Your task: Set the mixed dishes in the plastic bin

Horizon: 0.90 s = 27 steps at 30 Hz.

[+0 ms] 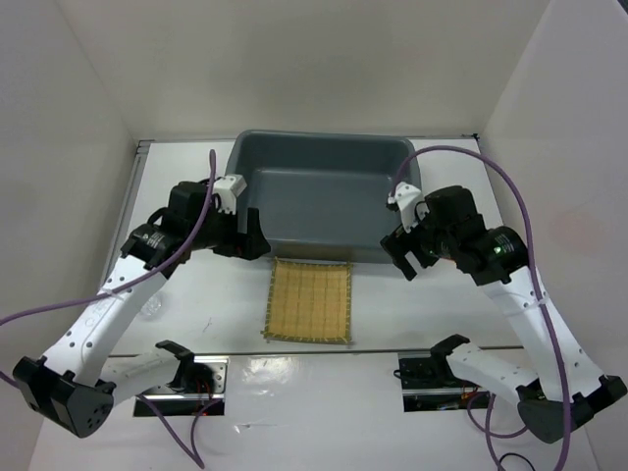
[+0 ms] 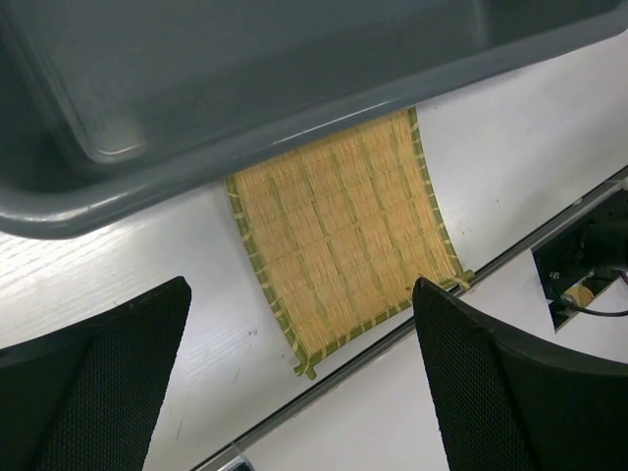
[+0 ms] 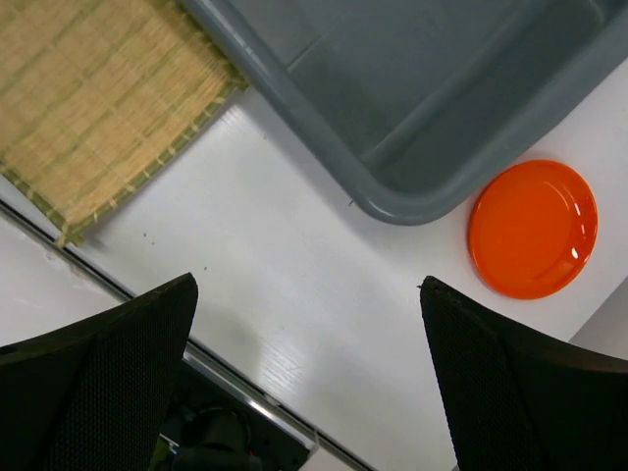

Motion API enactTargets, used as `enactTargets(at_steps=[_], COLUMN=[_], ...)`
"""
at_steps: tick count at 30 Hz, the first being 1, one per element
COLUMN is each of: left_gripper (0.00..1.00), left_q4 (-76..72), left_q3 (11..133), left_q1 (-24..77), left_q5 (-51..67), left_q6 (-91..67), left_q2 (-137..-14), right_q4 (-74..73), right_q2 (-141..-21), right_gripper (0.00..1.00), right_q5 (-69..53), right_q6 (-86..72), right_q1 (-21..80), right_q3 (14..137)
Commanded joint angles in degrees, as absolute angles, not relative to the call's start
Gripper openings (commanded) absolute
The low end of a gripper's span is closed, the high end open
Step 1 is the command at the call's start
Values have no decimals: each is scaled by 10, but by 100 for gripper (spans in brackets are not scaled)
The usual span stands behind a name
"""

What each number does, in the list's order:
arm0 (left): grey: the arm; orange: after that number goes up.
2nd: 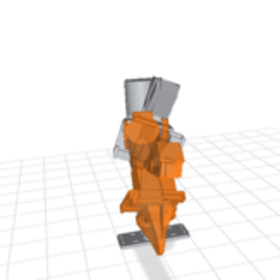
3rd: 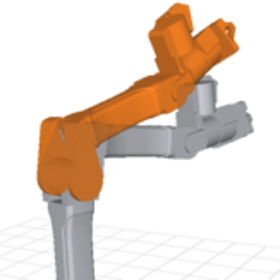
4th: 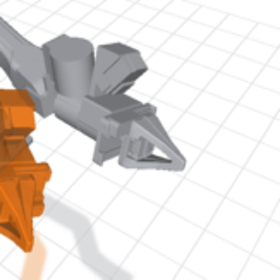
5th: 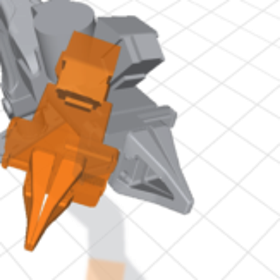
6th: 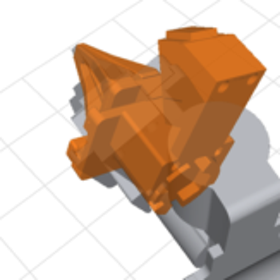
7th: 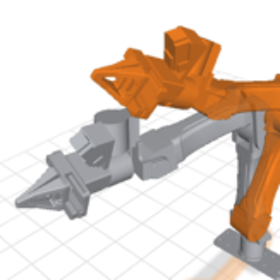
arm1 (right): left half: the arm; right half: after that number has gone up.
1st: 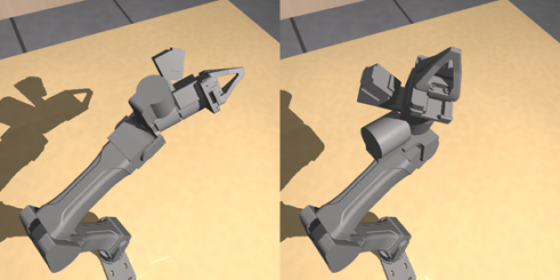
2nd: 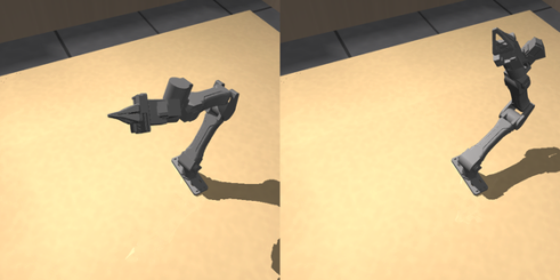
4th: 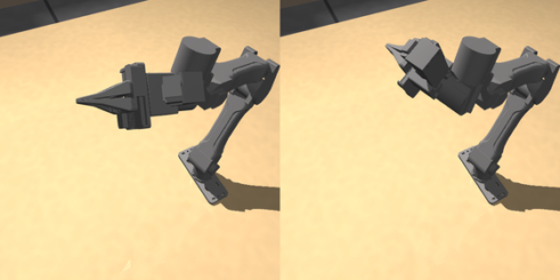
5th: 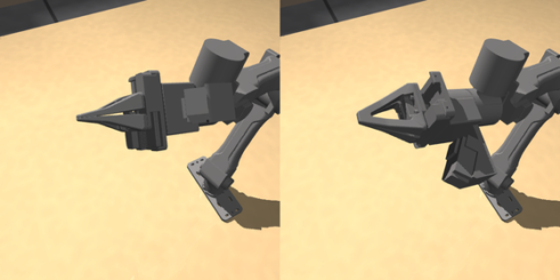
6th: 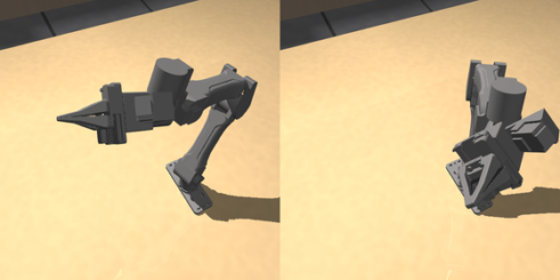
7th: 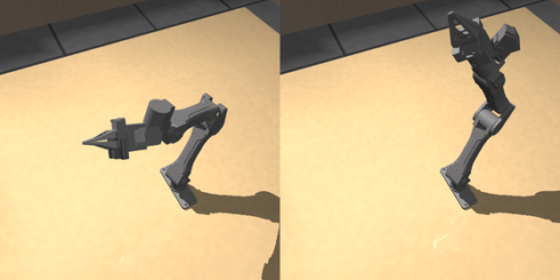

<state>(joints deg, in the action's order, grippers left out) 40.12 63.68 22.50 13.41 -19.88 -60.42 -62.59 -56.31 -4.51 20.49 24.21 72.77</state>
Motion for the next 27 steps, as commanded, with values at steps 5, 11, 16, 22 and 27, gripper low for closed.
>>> enactTargets(at_steps=[5,11,16,22,27], left_gripper=[100,95,90,95,96], left_q4=[394,410,410,386,381], left_q3=[619,640,645,690,734], left_q1=[271,296,296,296,296], left_q5=[156,148,136,112,99], left_q6=[-190,-170,-150,-139,-145], left_q2=[-687,-772,-846,-914,-953], right_q4=[-602,-596,-540,-463,-386], right_q2=[-576,-641,-688,-793,-874], right_gripper=[80,91,98,93,89], right_q5=[11,-61,-60,-21,3], right_q6=[252,316,321,334,334], right_q1=[295,295,295,286,227], right_q3=[661,654,630,635,671])
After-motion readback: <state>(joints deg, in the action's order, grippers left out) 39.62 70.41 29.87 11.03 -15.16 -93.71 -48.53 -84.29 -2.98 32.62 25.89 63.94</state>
